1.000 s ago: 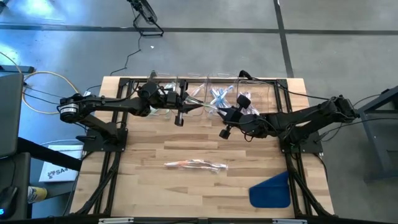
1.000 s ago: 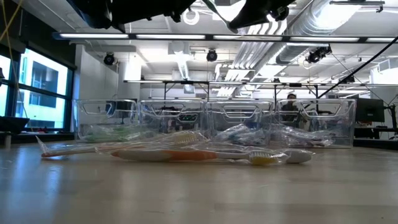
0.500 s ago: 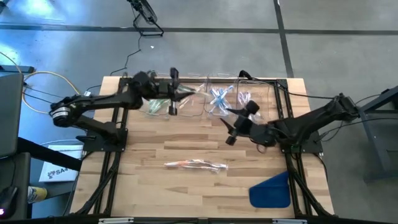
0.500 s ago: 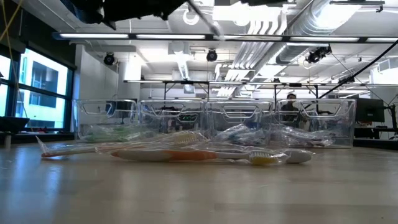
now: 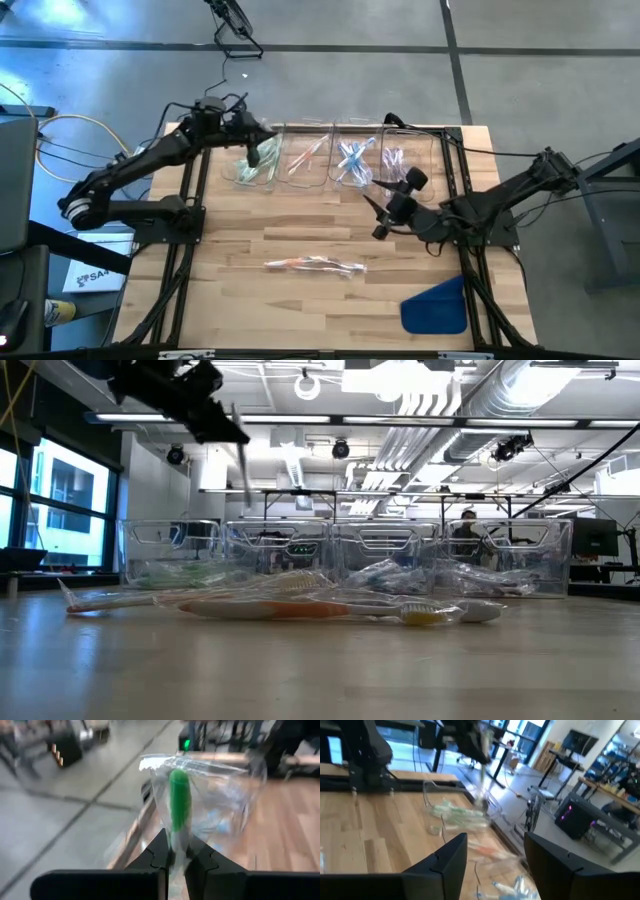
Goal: Pick & Place Toothbrushes
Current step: Put the green toothbrush into the left transparent bin, then put the orange toothbrush into the middle left transparent bin
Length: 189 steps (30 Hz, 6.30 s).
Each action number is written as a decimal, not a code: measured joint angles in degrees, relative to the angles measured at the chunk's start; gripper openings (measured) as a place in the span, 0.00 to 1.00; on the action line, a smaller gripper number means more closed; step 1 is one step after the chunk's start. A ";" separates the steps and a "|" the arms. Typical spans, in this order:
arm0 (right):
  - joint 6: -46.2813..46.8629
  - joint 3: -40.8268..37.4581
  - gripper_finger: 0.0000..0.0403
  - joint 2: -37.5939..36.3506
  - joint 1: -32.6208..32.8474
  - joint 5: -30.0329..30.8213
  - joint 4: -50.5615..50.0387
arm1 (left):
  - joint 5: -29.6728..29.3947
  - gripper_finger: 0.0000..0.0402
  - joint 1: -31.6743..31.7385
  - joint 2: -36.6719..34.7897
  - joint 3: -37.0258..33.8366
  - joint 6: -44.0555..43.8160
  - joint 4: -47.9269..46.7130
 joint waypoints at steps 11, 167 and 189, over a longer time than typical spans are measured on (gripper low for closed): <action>13.74 0.00 0.45 0.02 -2.29 -0.49 -11.66 | -13.11 0.05 2.19 -1.12 0.00 -0.01 -19.90; 20.82 -0.04 0.45 0.08 -9.43 -17.14 -15.74 | -19.41 0.45 -55.75 26.19 -8.20 0.44 6.20; 23.58 -0.04 0.45 0.11 -9.43 -17.16 -19.45 | -16.57 0.45 -55.77 32.03 -8.27 -12.99 7.89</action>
